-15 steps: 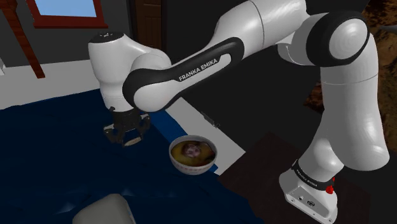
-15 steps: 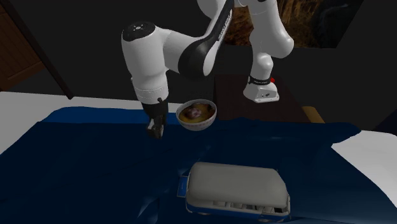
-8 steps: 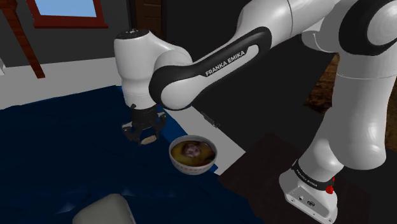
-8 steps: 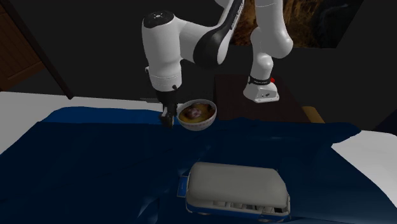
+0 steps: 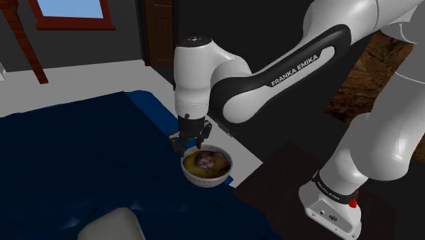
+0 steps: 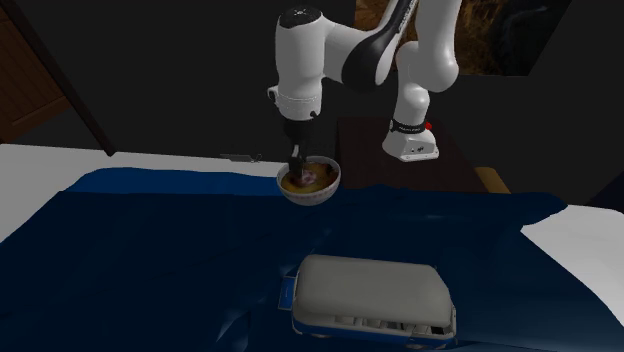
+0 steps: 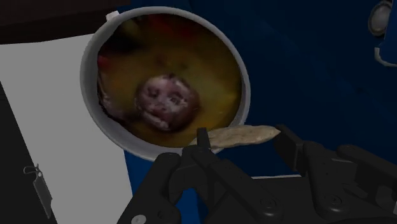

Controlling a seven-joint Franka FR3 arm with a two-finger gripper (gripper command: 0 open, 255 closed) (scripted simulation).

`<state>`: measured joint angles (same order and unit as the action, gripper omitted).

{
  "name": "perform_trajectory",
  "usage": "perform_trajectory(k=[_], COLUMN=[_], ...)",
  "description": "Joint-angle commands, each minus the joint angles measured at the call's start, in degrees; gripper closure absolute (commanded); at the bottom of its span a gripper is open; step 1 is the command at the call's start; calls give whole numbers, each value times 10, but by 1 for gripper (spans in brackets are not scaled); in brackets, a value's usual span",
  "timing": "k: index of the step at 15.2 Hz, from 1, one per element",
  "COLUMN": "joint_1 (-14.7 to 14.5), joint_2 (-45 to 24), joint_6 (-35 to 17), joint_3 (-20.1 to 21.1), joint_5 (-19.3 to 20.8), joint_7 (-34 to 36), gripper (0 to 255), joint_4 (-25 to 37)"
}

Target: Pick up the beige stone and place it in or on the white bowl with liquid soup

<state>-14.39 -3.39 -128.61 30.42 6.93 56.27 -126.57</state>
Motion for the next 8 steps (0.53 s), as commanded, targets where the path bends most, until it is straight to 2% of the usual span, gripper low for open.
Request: perform_trajectory(k=[1, 4, 8], joint_1=[8, 5, 6], joint_2=[51, 134, 110], joint_6=[-13, -24, -58], joint_3=[-1, -11, -10], joint_5=[-32, -85, -70], joint_7=[-28, -73, -60], gripper=[255, 255, 255], joint_4=[-55, -137, -150])
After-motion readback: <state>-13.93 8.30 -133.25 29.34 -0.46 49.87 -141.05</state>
